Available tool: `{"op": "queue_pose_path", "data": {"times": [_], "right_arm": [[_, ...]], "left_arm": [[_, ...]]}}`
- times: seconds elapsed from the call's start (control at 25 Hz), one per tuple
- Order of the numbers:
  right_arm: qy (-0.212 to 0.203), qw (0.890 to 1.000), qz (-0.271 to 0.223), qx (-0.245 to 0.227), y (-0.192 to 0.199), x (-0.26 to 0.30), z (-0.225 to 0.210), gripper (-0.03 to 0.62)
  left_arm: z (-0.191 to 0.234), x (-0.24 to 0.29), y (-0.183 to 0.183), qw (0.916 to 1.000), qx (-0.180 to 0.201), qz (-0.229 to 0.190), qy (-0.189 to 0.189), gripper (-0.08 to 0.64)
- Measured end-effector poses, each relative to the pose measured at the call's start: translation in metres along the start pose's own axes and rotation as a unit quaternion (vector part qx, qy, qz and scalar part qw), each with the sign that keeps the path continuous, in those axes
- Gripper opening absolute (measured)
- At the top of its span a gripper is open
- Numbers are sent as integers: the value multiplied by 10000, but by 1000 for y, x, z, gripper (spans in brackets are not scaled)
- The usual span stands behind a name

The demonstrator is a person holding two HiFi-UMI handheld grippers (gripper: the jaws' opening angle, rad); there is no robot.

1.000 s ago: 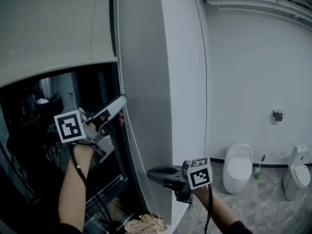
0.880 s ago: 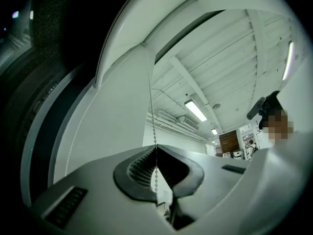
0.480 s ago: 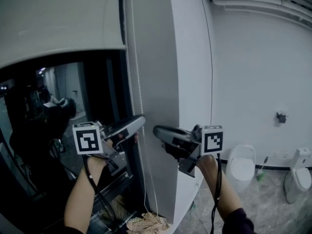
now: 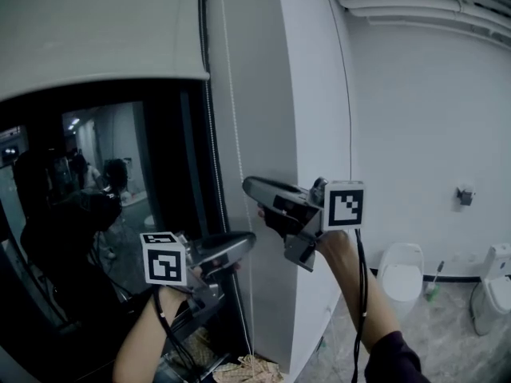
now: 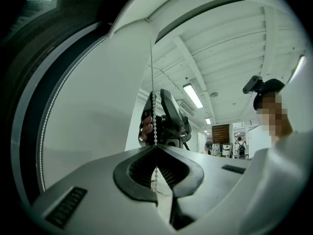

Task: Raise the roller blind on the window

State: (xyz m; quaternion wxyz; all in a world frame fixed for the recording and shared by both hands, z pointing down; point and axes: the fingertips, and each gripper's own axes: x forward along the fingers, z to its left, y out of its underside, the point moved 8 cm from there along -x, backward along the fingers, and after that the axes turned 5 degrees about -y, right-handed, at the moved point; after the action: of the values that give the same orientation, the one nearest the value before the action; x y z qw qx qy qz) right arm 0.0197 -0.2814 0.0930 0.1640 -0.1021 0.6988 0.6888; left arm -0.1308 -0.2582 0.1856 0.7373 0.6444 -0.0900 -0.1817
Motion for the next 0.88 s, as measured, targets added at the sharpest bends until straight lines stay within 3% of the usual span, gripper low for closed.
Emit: {"op": "queue_pose_path", "data": {"times": [0.08, 0.12, 0.64, 0.76, 0.88], "right_arm": [[70, 9999, 103, -6, 3, 5, -1, 55], [83, 9998, 151, 32, 6, 7, 0, 23], [114, 9933, 667, 941, 80, -13, -3, 18], [109, 9935, 639, 933, 89, -19, 2, 18], [131, 9935, 935, 641, 98, -19, 14, 17]], "left_arm": [[0, -2, 7, 9999, -35, 53, 96, 15], [-1, -4, 10, 9999, -37, 88, 133, 15], [17, -20, 76, 9951, 66, 979, 152, 15], [19, -27, 78, 9956, 309, 878, 88, 17], [13, -38, 49, 9989, 232, 290, 285, 17]]}}
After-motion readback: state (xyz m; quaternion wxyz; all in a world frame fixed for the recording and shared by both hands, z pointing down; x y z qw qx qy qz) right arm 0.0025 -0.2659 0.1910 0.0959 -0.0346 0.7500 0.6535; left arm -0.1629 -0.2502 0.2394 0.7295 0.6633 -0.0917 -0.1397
